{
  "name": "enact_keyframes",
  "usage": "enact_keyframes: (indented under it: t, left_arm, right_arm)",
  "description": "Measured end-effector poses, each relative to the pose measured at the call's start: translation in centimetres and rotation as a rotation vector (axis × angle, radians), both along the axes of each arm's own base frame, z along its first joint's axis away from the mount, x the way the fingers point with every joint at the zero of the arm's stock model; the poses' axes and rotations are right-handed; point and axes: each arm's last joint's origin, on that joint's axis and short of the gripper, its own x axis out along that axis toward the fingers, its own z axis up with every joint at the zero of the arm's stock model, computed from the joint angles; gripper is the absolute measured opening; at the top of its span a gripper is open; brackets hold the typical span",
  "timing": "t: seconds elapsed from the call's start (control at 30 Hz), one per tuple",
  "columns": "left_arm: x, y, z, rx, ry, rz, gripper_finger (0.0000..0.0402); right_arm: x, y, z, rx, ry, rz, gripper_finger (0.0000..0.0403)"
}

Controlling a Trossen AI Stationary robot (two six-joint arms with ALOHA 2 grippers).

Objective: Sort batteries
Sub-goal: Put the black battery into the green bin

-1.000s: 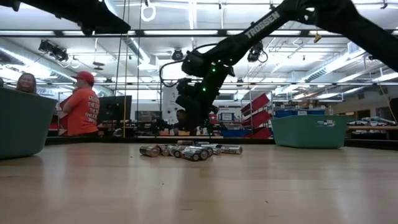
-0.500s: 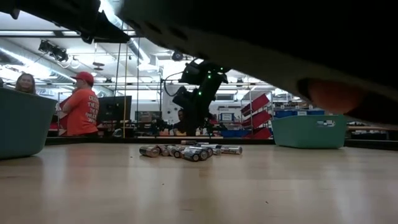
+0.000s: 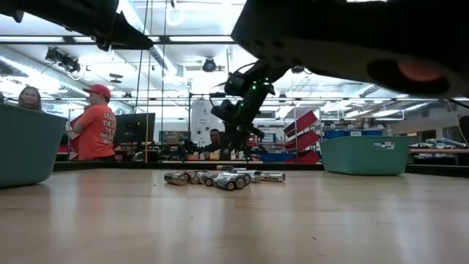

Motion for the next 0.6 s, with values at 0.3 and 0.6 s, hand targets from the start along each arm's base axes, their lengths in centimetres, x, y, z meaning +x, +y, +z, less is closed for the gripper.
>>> enact_keyframes:
  t: [0.3,0.6]
  left_arm:
    - [0.1,0.0,0.6,0.035,-0.042,-0.020,0.0170]
    - [0.1,0.0,0.6,0.037,-0.042,-0.022,0.0170]
  right_arm:
    - [-1.3,-1.8,-0.2,0.040,-0.023,-0.071,0.0006]
    - [-1.0,-1.6,-0.1,0.075,-0.044,-0.139,0.0000]
